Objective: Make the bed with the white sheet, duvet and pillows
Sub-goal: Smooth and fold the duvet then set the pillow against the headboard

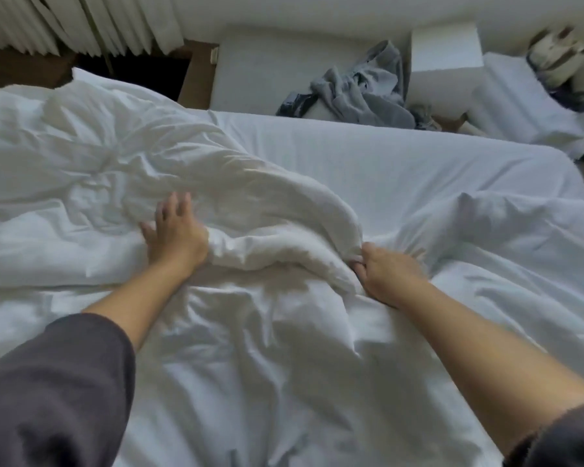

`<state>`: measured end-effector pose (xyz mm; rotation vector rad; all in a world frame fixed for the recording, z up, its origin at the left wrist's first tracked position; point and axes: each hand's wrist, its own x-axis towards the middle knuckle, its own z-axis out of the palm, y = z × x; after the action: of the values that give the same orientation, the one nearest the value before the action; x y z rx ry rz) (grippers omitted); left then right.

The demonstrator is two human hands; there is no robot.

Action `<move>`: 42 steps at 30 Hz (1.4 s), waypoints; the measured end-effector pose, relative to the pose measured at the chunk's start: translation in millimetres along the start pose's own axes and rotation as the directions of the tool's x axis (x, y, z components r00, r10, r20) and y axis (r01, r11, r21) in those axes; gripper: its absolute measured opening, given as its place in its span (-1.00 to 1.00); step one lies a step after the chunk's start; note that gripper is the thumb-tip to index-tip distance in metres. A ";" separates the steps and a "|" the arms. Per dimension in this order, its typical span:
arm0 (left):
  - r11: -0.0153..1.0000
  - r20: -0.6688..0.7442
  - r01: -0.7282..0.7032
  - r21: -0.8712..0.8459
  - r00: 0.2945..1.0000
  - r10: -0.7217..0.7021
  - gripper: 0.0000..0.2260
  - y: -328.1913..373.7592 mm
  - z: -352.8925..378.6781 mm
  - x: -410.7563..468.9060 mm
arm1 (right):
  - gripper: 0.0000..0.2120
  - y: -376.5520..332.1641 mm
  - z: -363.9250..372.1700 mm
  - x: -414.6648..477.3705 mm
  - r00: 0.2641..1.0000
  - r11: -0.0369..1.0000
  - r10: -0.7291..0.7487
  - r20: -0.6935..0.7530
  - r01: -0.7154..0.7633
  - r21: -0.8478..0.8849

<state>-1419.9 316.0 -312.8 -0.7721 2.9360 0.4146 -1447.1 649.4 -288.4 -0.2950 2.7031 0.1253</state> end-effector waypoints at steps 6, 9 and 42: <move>0.766 0.051 -0.642 -0.016 0.765 0.642 -0.63 159.0 -9.7 -45.5 | -0.77 -7.1 0.6 -52.7 0.929 0.924 -0.370 -0.033 0.363 -0.121; 0.730 0.298 -0.641 0.236 0.763 0.573 -0.66 176.0 5.7 -63.0 | -0.66 12.5 -15.1 -64.1 0.908 0.914 -0.405 0.105 0.402 0.055; 0.659 0.071 -0.581 0.477 0.773 0.630 -0.79 241.3 -33.9 -74.1 | -0.74 227.1 -99.2 -0.2 0.979 0.897 0.049 -0.196 -0.130 -0.423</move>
<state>-1474.5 543.4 -212.0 0.2895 3.1013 -0.3455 -1537.1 857.4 -188.3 -0.3224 2.8435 0.7730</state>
